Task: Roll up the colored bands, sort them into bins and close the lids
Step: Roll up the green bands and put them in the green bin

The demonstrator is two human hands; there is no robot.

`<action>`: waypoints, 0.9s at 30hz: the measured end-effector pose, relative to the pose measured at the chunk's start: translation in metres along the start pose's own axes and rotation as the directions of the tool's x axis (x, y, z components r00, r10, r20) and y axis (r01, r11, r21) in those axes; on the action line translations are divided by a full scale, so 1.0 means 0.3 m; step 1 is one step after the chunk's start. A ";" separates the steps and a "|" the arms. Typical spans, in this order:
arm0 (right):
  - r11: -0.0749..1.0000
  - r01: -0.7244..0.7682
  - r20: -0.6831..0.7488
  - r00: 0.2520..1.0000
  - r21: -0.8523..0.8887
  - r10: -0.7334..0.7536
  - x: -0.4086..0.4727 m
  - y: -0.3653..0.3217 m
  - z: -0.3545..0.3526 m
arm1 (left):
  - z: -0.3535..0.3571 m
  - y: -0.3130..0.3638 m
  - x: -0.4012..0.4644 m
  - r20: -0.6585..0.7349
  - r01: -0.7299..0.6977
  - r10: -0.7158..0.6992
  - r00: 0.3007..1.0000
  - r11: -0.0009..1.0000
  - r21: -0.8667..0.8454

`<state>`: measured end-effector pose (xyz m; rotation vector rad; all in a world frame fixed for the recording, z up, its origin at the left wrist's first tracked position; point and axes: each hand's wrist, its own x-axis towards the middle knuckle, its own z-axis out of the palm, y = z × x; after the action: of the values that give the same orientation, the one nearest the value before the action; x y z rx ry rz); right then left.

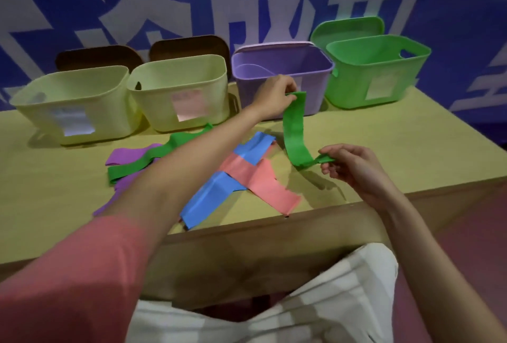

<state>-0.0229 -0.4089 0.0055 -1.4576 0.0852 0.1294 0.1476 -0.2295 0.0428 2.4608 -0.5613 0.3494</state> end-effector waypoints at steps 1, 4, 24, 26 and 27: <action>0.999 -0.032 0.004 0.999 -0.016 0.032 -0.002 0.007 -0.001 | 0.017 0.007 0.011 0.003 -0.008 0.008 1.000 1.000 0.026; 0.990 -0.123 0.043 0.991 -0.067 0.126 -0.020 0.018 0.009 | 0.063 0.021 0.034 -0.013 -0.040 0.041 0.999 0.994 0.101; 0.940 -0.206 0.046 0.973 -0.272 0.227 -0.081 0.120 -0.002 | 0.068 0.092 -0.597 0.300 0.011 0.074 0.951 0.962 -0.271; 0.945 -0.215 0.066 0.969 -0.246 0.238 -0.083 0.116 0.001 | 0.082 0.097 -0.608 0.299 -0.021 0.099 0.949 0.967 -0.253; 0.946 -0.222 0.078 0.966 -0.236 0.246 -0.085 0.113 0.003 | 0.090 0.099 -0.612 0.299 -0.043 0.114 0.948 0.971 -0.236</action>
<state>-0.0530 -0.4054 -0.0243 -1.6618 0.1615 0.4226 -0.0239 -0.2103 -0.0313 2.2865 -0.7868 -0.0742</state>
